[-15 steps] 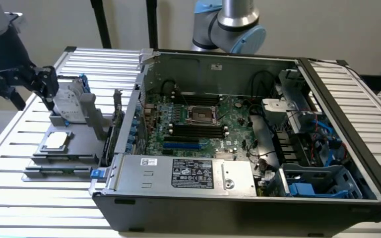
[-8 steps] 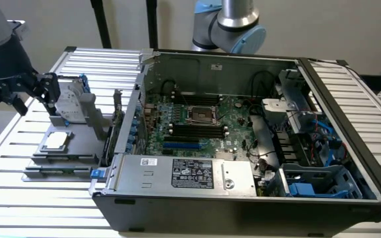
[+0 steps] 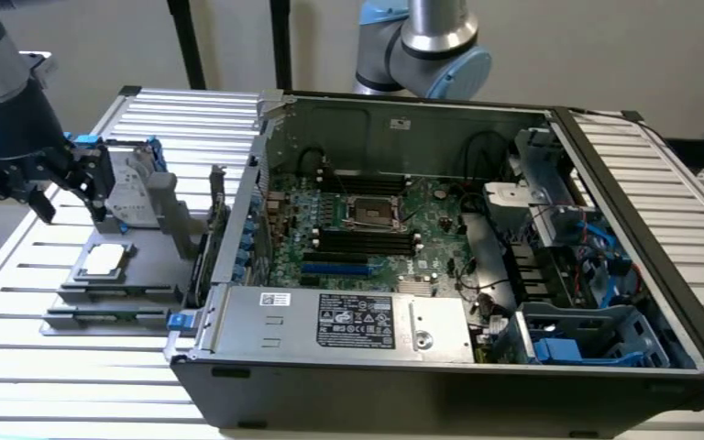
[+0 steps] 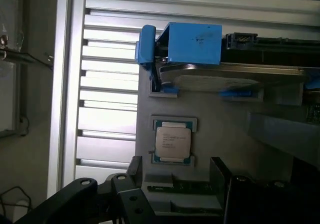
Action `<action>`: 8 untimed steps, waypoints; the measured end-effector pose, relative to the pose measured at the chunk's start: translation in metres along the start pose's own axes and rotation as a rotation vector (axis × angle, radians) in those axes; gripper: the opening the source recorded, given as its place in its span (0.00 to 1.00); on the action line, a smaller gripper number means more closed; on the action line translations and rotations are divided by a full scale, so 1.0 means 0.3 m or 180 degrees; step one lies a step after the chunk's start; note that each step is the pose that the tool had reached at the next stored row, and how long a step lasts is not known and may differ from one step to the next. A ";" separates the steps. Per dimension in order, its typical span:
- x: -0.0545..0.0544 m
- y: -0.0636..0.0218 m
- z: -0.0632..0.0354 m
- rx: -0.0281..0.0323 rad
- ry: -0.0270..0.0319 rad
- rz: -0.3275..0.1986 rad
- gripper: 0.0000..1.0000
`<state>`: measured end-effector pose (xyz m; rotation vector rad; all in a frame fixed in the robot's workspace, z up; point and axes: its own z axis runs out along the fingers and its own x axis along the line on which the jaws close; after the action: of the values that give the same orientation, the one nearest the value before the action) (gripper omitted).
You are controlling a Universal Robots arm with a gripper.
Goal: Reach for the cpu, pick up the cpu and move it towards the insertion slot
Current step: 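Pick up the cpu and move it towards the insertion slot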
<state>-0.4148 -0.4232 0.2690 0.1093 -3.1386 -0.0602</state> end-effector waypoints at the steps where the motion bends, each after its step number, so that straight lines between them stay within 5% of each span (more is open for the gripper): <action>1: 0.000 0.000 0.006 0.0000 0.0000 0.0000 0.65; 8: 0.001 -0.002 0.049 0.0000 0.0000 0.0000 0.65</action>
<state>-0.4150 -0.4232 0.2543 0.1092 -3.1386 -0.0603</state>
